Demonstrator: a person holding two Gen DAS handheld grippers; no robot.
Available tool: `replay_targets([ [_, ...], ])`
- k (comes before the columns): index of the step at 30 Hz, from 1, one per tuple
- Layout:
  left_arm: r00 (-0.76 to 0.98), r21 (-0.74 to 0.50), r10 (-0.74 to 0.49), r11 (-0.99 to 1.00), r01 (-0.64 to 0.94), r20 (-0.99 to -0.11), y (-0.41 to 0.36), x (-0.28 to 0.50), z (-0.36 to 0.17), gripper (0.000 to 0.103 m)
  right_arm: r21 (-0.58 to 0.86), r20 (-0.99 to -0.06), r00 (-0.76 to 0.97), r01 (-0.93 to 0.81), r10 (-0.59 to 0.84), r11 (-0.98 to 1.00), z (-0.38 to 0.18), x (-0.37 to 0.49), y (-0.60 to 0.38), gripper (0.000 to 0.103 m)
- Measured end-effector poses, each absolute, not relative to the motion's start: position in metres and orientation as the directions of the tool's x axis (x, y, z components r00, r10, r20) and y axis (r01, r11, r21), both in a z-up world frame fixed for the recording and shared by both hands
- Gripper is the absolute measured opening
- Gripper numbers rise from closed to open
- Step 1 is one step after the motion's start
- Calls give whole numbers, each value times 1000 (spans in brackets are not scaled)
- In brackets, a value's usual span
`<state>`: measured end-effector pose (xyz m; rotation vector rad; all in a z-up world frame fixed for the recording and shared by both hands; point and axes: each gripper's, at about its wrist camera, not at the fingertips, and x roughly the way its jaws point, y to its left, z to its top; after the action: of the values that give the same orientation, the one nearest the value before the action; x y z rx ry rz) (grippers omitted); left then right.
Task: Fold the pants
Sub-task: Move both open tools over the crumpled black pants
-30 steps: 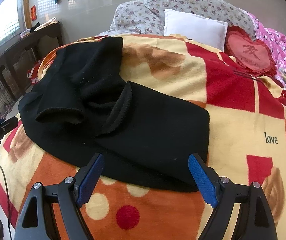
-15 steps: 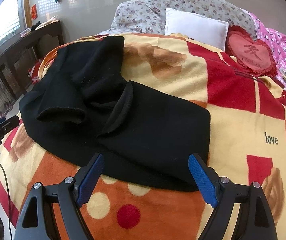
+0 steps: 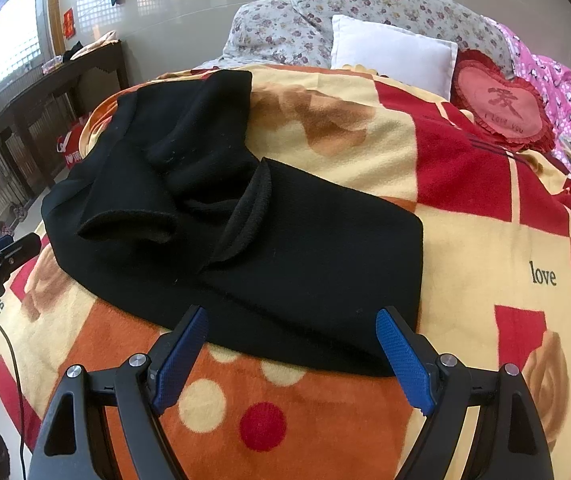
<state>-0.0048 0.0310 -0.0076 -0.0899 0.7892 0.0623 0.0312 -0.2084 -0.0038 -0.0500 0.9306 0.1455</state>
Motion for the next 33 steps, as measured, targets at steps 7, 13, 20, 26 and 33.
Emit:
replay_targets([
  [7, 698, -76, 8, 993, -90, -716, 32, -4, -7, 73, 25, -804, 584, -151, 110, 988, -3, 31, -208, 85],
  [13, 682, -73, 10, 993, -92, -731, 35, 1, -11, 73, 26, -807, 578, -165, 119, 986, -5, 33, -203, 85],
  [20, 665, -72, 19, 991, -109, -746, 42, 6, -16, 73, 30, -808, 573, -194, 138, 981, -5, 38, -192, 85],
  [26, 656, -78, 19, 990, -118, -755, 47, 9, -19, 73, 31, -812, 561, -231, 159, 973, -7, 41, -178, 85],
  [33, 650, -89, 20, 987, -133, -760, 54, 12, -21, 73, 26, -816, 552, -256, 168, 966, -9, 45, -168, 85],
])
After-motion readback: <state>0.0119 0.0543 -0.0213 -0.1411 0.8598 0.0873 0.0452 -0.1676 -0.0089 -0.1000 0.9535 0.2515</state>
